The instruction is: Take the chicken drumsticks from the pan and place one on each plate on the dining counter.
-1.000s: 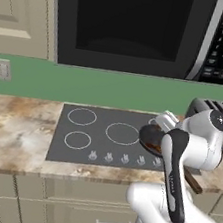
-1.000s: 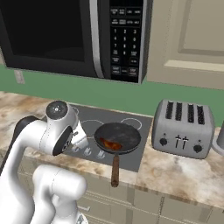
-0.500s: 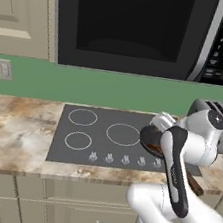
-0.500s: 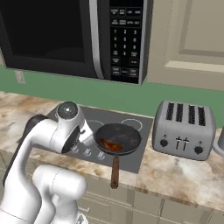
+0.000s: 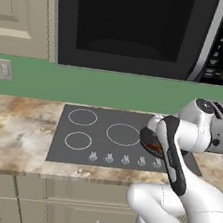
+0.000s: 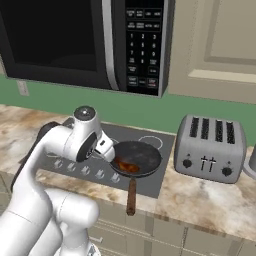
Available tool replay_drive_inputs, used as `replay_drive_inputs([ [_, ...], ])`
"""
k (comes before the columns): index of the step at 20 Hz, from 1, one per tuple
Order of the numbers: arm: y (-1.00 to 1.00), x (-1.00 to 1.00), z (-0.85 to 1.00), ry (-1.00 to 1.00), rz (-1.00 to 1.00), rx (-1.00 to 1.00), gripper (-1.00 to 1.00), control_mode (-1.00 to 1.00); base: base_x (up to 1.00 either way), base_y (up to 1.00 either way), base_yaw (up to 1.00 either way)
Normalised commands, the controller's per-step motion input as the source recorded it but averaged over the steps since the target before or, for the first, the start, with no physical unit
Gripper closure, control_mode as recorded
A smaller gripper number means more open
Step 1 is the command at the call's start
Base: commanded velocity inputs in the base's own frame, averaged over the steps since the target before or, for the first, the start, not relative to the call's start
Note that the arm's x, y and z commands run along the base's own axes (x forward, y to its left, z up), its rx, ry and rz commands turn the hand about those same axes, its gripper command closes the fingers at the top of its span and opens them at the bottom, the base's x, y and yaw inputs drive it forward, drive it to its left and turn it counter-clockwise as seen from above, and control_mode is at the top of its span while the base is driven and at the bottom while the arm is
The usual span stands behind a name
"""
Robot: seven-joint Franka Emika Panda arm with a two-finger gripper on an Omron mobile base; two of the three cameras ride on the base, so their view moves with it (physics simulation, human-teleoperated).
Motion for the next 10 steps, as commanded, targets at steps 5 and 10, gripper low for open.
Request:
replay_drive_inputs([
  [5,-0.33,0.00,-0.40,0.14,0.03,-0.04,-1.00,-1.00,0.00,0.00,0.00],
  [10,-0.48,0.01,-0.59,0.02,-0.12,0.05,-1.00,-1.00,0.00,0.00,0.00],
])
